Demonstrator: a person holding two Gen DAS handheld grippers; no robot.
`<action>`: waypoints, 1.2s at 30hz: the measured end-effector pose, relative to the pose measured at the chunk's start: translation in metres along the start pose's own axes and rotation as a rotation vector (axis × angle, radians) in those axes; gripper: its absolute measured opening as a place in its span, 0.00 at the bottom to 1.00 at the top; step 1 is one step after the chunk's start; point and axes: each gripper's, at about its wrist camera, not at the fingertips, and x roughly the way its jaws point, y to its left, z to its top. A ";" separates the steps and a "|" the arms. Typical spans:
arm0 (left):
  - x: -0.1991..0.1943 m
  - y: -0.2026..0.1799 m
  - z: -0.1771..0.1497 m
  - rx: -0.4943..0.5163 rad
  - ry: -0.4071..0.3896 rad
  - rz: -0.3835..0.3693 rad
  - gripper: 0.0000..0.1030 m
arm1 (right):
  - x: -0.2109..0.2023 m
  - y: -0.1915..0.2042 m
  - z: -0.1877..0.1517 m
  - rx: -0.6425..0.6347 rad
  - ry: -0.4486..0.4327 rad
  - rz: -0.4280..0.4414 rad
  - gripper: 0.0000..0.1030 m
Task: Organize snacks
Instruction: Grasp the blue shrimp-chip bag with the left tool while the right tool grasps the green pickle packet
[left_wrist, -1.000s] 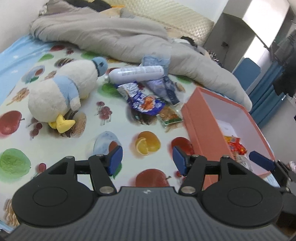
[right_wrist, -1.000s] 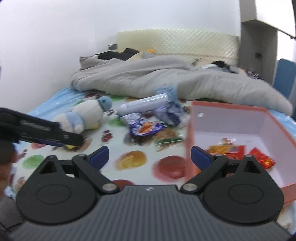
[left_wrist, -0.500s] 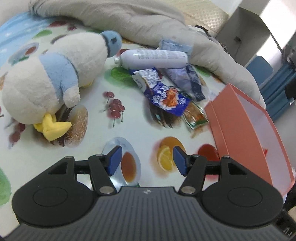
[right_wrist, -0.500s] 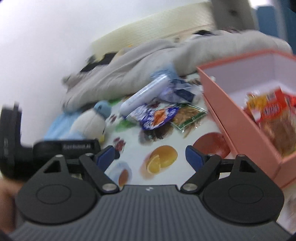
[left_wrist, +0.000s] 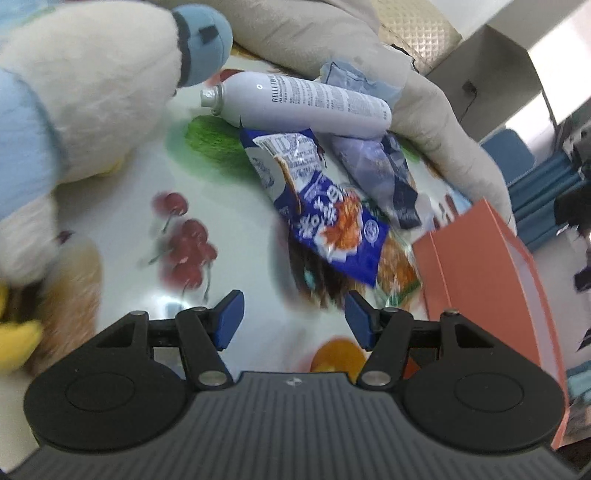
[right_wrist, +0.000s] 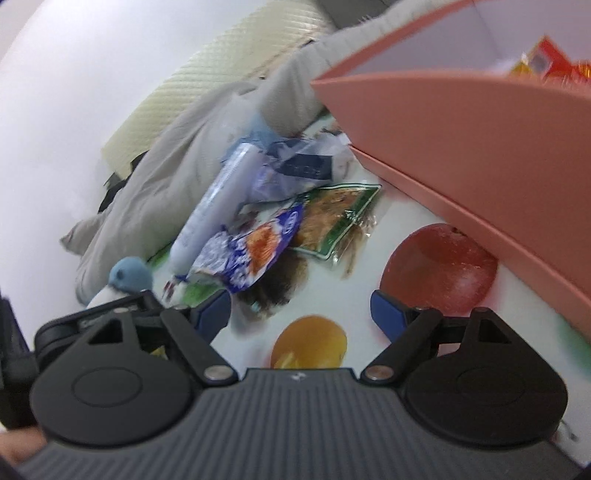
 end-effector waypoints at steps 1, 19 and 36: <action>0.006 0.001 0.004 -0.004 -0.010 -0.012 0.63 | 0.007 -0.002 0.002 0.013 0.000 -0.005 0.81; 0.055 -0.021 0.041 0.019 -0.090 0.039 0.46 | 0.064 0.032 0.015 -0.463 0.040 -0.242 0.60; 0.045 -0.020 0.038 0.050 -0.101 0.047 0.19 | 0.058 0.039 0.013 -0.613 0.104 -0.205 0.15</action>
